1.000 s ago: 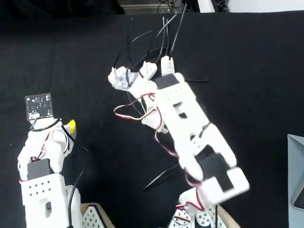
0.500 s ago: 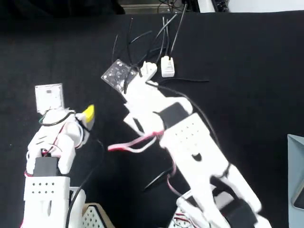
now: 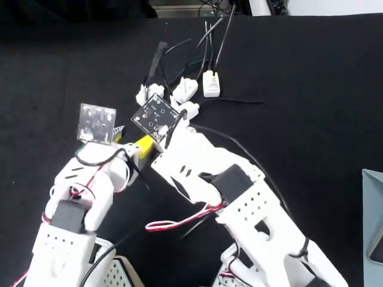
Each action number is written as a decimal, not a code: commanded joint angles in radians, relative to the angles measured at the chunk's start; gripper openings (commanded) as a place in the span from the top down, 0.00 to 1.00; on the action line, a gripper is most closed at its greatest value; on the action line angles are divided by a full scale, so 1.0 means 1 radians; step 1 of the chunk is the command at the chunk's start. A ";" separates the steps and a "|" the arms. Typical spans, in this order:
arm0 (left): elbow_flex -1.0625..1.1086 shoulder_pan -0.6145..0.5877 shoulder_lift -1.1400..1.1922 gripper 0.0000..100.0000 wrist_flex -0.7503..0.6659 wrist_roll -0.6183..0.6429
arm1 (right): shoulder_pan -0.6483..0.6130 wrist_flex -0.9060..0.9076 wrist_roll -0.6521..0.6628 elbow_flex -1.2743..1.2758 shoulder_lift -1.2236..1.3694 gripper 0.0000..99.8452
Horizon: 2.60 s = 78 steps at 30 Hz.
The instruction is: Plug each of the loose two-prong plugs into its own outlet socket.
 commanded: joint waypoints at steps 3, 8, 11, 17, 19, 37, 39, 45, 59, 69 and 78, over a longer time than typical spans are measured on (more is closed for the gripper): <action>0.008 0.091 -0.178 0.76 -0.014 -0.081 | 0.000 -0.018 0.000 0.012 -0.022 0.99; 0.093 0.082 -0.270 0.76 -0.014 -0.086 | 0.063 -0.017 0.002 0.012 -0.022 0.99; 0.110 0.053 -0.282 0.75 -0.015 -0.086 | 0.110 -0.015 -0.005 0.005 -0.024 0.99; 0.125 0.018 -0.250 0.75 -0.014 -0.086 | 0.321 -0.015 -0.011 -0.035 -0.071 0.99; 0.133 0.025 -0.210 0.75 -0.015 -0.086 | 0.391 -0.018 -0.043 -0.042 -0.124 0.99; -0.050 0.510 0.557 0.67 -0.025 -0.227 | 0.743 -0.190 -0.213 0.051 -0.344 0.99; -0.084 0.538 0.632 0.67 -0.025 -0.227 | 0.743 -0.190 -0.213 0.053 -0.344 0.99; -0.166 0.575 0.841 0.67 -0.037 -0.227 | 0.736 -0.190 -0.219 0.061 -0.344 0.99; -0.234 0.545 0.951 0.97 -0.020 -0.229 | 0.736 -0.190 -0.219 0.061 -0.346 0.99; -0.171 0.229 0.485 0.97 0.344 -0.359 | 0.735 -0.186 -0.219 0.061 -0.344 0.99; 0.084 -0.153 0.101 0.97 0.482 -0.586 | 0.658 -0.190 -0.212 0.091 -0.344 0.99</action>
